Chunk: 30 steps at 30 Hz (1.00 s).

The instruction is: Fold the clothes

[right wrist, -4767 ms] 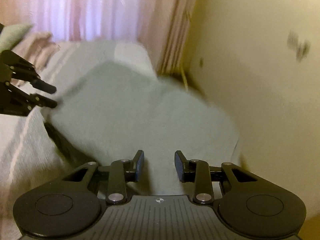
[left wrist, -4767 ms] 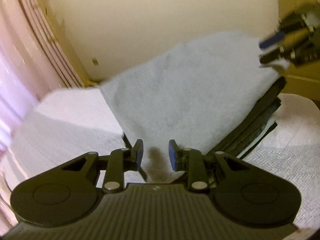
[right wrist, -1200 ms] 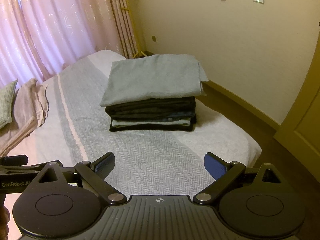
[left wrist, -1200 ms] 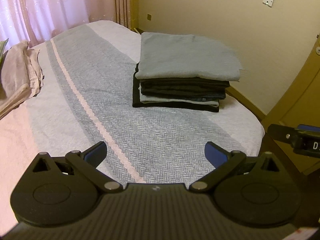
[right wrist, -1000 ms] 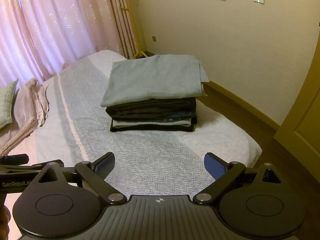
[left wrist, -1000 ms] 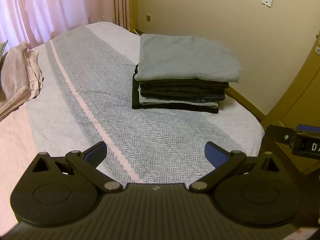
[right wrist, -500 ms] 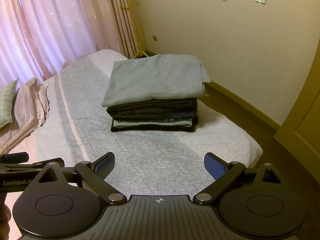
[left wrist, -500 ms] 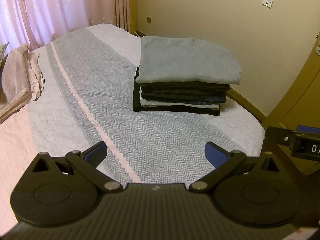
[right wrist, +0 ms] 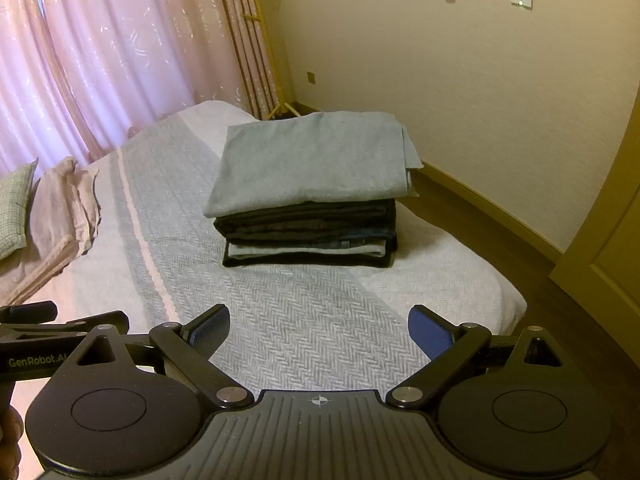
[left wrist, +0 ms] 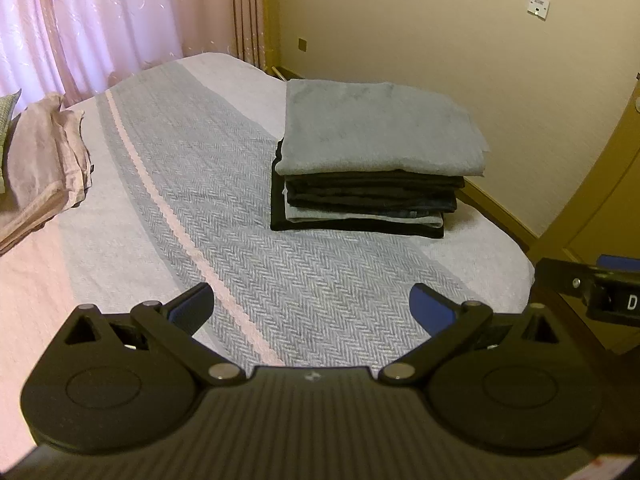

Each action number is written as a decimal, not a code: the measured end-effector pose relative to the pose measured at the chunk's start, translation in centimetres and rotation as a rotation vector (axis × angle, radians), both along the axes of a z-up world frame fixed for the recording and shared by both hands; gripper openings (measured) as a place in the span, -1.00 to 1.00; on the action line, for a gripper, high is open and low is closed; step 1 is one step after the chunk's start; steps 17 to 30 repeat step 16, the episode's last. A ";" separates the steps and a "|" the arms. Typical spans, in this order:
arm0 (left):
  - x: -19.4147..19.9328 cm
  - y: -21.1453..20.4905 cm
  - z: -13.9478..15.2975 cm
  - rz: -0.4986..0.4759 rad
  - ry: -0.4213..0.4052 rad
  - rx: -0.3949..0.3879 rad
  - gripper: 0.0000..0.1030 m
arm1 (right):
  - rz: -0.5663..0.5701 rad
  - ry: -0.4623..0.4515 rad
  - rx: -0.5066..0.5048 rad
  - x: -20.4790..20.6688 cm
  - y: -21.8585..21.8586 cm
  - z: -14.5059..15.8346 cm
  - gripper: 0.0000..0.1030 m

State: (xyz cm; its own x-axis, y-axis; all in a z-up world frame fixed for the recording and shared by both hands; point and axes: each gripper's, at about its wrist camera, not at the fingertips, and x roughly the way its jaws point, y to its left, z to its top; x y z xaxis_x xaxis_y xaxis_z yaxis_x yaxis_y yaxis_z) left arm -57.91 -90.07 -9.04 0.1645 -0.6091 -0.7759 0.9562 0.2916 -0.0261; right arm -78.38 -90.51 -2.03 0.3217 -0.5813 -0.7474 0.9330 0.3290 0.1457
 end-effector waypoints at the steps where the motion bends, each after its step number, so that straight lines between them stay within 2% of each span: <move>1: 0.0 0.0 0.0 0.000 -0.001 0.000 0.99 | 0.000 0.000 0.000 0.0 0.0 0.0 0.81; 11: -0.4 -0.4 0.4 -0.002 -0.012 -0.006 0.99 | 0.005 -0.004 -0.001 -0.3 -0.6 0.3 0.81; 16: -0.9 -0.3 0.6 0.003 -0.009 -0.035 0.99 | 0.006 -0.003 -0.002 -0.3 -0.6 0.3 0.81; 30: -0.9 -0.3 0.6 0.003 -0.009 -0.035 0.99 | 0.006 -0.003 -0.002 -0.3 -0.6 0.3 0.81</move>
